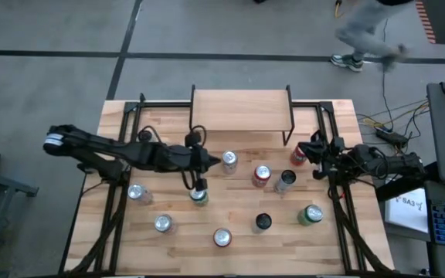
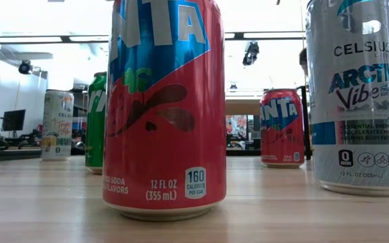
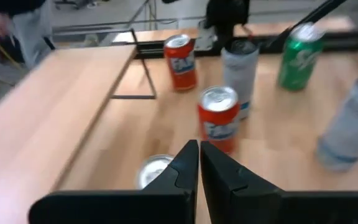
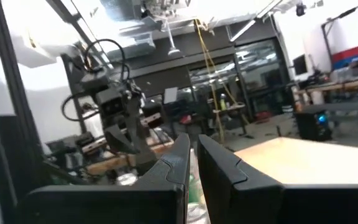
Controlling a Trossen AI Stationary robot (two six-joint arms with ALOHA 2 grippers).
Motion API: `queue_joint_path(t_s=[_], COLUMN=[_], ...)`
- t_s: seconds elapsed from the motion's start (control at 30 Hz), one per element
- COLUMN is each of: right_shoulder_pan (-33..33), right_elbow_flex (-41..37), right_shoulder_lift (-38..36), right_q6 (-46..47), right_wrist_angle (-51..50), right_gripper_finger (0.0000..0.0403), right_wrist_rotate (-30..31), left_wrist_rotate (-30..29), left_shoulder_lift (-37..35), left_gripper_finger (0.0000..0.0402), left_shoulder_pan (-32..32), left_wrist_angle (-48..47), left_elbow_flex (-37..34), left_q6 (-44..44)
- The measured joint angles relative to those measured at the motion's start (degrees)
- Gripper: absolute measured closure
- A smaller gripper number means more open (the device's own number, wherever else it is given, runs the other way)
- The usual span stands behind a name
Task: Place canned beverage on shelf
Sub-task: Put the top white red soda can on the shelf
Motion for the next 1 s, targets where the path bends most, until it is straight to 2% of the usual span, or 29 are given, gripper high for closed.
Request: queue_joint_path(t_s=[0.3, 0.57, 0.73, 0.87, 1.0], right_shoulder_pan=[0.0, 0.0, 0.0, 0.0, 0.0], right_elbow_flex=[9.1, 16.8, 19.9, 21.2, 21.3], right_shoulder_lift=[11.0, 19.7, 23.1, 24.8, 25.5], right_q6=[-9.7, -7.9, -6.8, -6.9, -6.7], right_wrist_angle=[0.4, -8.8, -12.9, -13.3, -13.7], right_gripper_finger=[0.038, 0.038, 0.038, 0.0381, 0.038], right_wrist_rotate=[1.5, 1.5, 1.4, 1.3, 1.4], left_wrist_rotate=[-0.5, -0.4, -0.7, -4.9, -6.1], left_shoulder_lift=[4.5, 8.2, 10.9, 12.7, 14.7], left_gripper_finger=[0.0365, 0.0317, 0.0259, 0.0195, 0.0129], left_shoulder_pan=[0.6, 0.5, 0.4, 0.4, 0.4], left_wrist_angle=[0.7, 4.6, 5.5, 5.3, 3.7], left_elbow_flex=[0.7, 0.7, 1.0, 2.4, 3.4], left_q6=[1.8, -2.3, -3.7, -3.7, -3.4])
